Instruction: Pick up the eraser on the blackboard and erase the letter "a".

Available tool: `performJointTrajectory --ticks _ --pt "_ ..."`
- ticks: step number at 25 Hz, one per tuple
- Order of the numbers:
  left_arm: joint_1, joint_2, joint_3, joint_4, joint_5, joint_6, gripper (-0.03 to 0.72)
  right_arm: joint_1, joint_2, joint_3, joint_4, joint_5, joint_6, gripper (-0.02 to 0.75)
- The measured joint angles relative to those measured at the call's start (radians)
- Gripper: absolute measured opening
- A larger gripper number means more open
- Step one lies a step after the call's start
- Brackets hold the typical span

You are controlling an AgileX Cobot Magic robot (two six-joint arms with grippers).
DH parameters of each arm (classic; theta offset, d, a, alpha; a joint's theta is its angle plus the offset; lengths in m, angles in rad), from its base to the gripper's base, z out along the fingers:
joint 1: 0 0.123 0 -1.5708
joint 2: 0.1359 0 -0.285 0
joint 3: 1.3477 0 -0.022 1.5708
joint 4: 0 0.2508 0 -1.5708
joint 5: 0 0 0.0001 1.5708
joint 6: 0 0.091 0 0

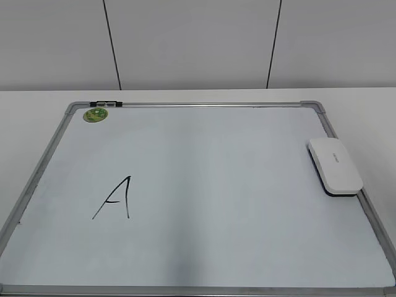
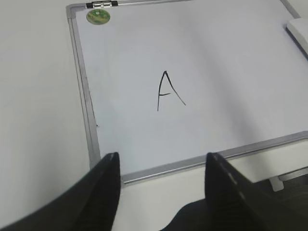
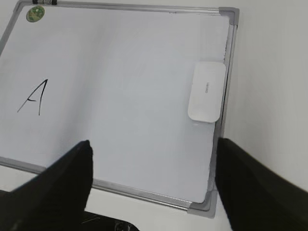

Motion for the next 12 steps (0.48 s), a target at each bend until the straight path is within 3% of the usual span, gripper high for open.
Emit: performJointTrajectory --ticks 4,12 --pt "-0.006 -0.066 0.051 0.004 0.012 -0.049 0.41 0.0 -0.183 0.154 -0.022 -0.029 -0.022 0.589" --pt "-0.027 -0.089 0.056 0.138 0.07 -0.106 0.359 0.0 -0.506 0.435 -0.117 -0.048 -0.028 0.589"
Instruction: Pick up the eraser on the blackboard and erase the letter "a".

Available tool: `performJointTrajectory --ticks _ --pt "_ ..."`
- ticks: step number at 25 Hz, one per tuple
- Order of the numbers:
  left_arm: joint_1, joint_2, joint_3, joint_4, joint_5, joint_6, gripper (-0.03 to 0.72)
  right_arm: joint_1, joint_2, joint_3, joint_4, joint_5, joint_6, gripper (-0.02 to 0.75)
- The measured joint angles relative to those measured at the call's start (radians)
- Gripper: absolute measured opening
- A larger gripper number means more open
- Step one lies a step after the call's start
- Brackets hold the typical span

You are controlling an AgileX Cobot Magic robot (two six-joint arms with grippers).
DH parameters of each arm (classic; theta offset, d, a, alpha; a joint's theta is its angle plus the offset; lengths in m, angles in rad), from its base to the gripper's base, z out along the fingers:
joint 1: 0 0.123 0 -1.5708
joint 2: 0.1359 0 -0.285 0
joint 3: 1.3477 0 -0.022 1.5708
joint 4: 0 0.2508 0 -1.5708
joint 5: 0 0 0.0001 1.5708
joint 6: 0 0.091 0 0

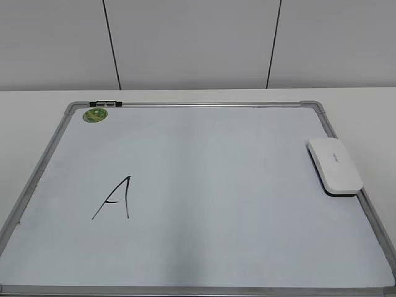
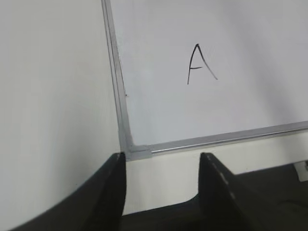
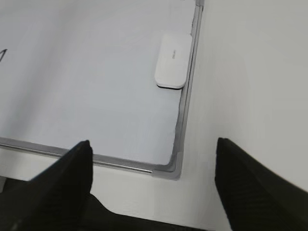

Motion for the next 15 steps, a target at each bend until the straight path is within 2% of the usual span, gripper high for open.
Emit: performJointTrajectory --ticks 7,12,15 --pt "0.0 0.0 0.018 0.032 0.026 0.0 0.354 0.0 -0.176 0.217 -0.038 -0.002 0.0 0.589" --pt "0.0 0.0 0.117 0.046 0.028 0.0 0.354 0.0 -0.219 0.344 -0.043 -0.005 0.0 0.589" --pt "0.0 0.0 0.175 0.054 0.028 0.0 0.354 0.0 -0.221 0.362 -0.043 -0.031 0.015 0.589"
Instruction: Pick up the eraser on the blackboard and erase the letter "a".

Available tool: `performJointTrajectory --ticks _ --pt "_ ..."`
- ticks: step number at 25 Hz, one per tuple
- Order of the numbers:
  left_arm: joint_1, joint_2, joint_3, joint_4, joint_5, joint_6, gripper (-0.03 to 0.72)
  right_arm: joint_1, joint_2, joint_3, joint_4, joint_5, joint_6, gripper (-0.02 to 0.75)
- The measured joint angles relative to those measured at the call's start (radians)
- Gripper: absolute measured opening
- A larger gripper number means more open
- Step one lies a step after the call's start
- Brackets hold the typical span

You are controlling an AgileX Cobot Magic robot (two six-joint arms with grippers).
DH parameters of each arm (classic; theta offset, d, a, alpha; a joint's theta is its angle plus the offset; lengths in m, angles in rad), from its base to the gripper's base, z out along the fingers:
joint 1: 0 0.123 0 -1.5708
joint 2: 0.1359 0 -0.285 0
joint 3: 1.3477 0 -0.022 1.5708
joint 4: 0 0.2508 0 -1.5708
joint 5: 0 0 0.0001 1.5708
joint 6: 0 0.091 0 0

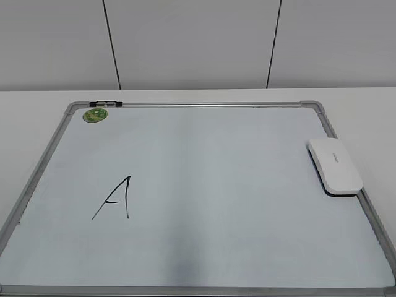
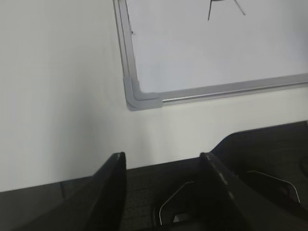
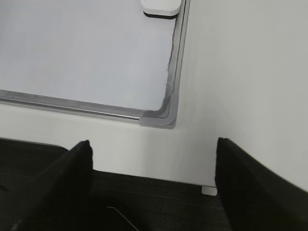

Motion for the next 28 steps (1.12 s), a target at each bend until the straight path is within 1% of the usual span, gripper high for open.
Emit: performJointTrajectory --ticks 3,9,11,14,17,21,28 --pt "0.0 0.0 0.028 0.013 -0.014 -0.002 0.351 0.0 0.0 0.014 -0.002 -0.02 0.022 0.589" --pt "0.0 0.0 0.032 0.064 -0.057 -0.002 0.361 0.0 0.0 0.024 -0.005 -0.04 0.035 0.589" --pt "0.0 0.0 0.036 0.079 -0.067 -0.002 0.393 0.002 0.0 0.025 -0.005 -0.042 0.039 0.588" --pt "0.0 0.0 0.037 0.096 -0.082 -0.002 0.46 0.002 0.0 0.025 -0.005 -0.042 0.047 0.588" --pt "0.0 0.0 0.043 0.1 -0.1 -0.002 0.49 0.002 0.0 0.025 -0.005 -0.042 0.048 0.588" --pt "0.0 0.0 0.068 0.108 -0.152 -0.002 0.497 0.002 0.0 0.025 -0.005 -0.044 0.052 0.588" --pt "0.0 0.0 0.076 0.11 -0.172 -0.002 0.501 0.002 0.0 0.025 -0.005 -0.044 0.054 0.588"
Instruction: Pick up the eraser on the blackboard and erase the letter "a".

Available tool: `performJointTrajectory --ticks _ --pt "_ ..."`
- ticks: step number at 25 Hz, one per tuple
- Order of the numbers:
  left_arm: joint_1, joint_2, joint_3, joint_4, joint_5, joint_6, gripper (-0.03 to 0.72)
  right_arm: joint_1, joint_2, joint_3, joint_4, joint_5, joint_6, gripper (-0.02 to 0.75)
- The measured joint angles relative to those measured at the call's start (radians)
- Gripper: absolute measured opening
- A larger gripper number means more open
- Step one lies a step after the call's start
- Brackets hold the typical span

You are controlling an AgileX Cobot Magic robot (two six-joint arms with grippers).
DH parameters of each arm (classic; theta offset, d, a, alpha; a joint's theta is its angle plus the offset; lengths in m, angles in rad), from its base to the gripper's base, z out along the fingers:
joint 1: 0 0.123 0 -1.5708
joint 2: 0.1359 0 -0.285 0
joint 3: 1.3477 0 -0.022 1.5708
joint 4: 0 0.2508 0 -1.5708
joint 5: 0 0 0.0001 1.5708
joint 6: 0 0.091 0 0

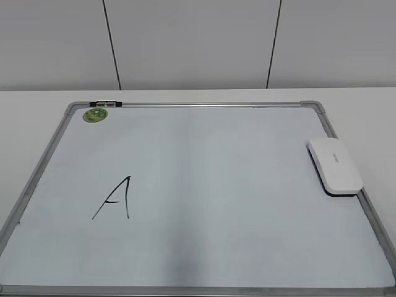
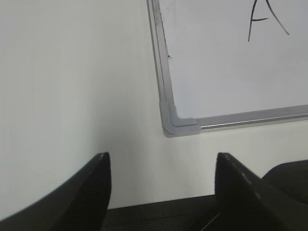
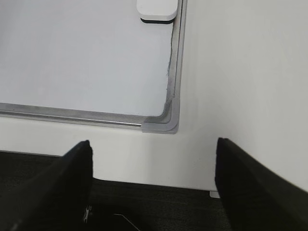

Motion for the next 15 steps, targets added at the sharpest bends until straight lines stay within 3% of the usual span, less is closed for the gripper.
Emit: performJointTrajectory --ticks 15 --pt "0.0 0.0 0.0 0.0 -0.002 0.0 0.496 0.0 0.0 0.0 0.011 -0.001 0.002 0.588"
